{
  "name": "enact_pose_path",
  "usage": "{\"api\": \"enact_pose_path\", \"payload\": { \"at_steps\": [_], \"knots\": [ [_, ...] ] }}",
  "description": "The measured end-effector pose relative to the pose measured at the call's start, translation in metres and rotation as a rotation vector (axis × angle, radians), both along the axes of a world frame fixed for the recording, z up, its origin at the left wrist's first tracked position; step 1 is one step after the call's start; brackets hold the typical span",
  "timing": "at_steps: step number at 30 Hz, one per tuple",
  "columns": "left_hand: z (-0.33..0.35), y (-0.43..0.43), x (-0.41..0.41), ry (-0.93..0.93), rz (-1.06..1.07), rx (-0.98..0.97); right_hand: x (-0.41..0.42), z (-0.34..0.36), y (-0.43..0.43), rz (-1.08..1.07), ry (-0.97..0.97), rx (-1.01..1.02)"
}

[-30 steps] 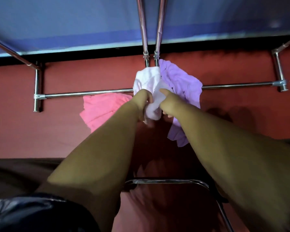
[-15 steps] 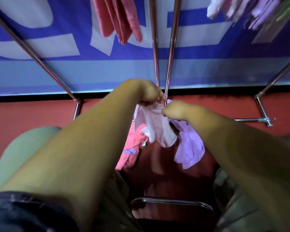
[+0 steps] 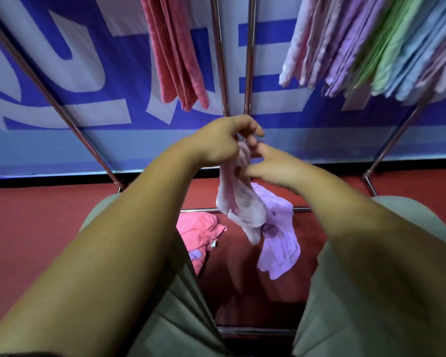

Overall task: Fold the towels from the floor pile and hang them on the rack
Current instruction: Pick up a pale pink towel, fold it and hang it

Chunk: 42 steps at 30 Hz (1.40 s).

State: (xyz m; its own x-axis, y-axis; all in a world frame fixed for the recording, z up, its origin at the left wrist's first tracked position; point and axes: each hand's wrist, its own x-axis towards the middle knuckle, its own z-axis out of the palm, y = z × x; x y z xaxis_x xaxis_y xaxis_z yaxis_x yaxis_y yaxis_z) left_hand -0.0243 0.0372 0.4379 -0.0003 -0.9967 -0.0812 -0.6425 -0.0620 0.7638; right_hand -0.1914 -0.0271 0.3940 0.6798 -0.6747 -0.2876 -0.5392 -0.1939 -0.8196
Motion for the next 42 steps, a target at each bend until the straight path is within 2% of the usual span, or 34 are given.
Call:
{"api": "enact_pose_path", "payload": {
  "at_steps": [2, 4, 6, 11, 13, 16, 20, 23, 27, 32, 35, 39, 42],
  "knots": [
    [-0.009, 0.002, -0.004, -0.094, 0.013, -0.022, 0.003, -0.005, 0.007, -0.008, 0.029, -0.041],
    [-0.012, 0.0, -0.004, -0.279, 0.027, -0.084, 0.005, -0.012, 0.007, -0.06, -0.023, -0.06],
    [-0.015, -0.003, -0.001, -0.385, 0.069, -0.097, 0.003, -0.014, 0.004, -0.168, -0.06, -0.073],
    [-0.019, -0.004, 0.012, -0.566, 0.203, 0.121, -0.003, -0.007, -0.019, -0.5, -0.194, -0.087],
    [-0.018, -0.006, 0.019, -0.483, 0.311, 0.132, -0.005, -0.004, -0.03, -0.66, -0.235, -0.016],
    [-0.02, -0.011, 0.027, -0.171, 0.507, 0.022, -0.01, -0.007, -0.045, -0.742, -0.184, 0.048],
    [-0.017, -0.015, 0.023, 0.293, 0.557, -0.09, -0.009, -0.009, -0.046, -0.591, -0.013, -0.074],
    [-0.011, -0.013, 0.013, 0.484, 0.482, -0.083, 0.0, -0.006, -0.034, -0.435, 0.005, -0.178],
    [-0.009, -0.011, 0.002, 0.534, 0.436, -0.094, 0.012, -0.007, -0.021, -0.319, -0.083, -0.199],
    [-0.017, -0.021, 0.015, 0.634, 0.562, -0.093, 0.013, -0.005, -0.027, -0.435, -0.184, -0.134],
    [-0.02, -0.023, 0.019, 0.71, 0.56, -0.121, 0.012, -0.008, -0.032, -0.442, -0.141, -0.078],
    [-0.025, -0.024, 0.013, 0.555, 0.512, -0.115, 0.016, -0.011, -0.026, -0.332, -0.085, -0.119],
    [-0.031, -0.025, 0.009, 0.477, 0.485, -0.091, 0.021, -0.008, -0.02, -0.259, -0.111, -0.147]
  ]
}}
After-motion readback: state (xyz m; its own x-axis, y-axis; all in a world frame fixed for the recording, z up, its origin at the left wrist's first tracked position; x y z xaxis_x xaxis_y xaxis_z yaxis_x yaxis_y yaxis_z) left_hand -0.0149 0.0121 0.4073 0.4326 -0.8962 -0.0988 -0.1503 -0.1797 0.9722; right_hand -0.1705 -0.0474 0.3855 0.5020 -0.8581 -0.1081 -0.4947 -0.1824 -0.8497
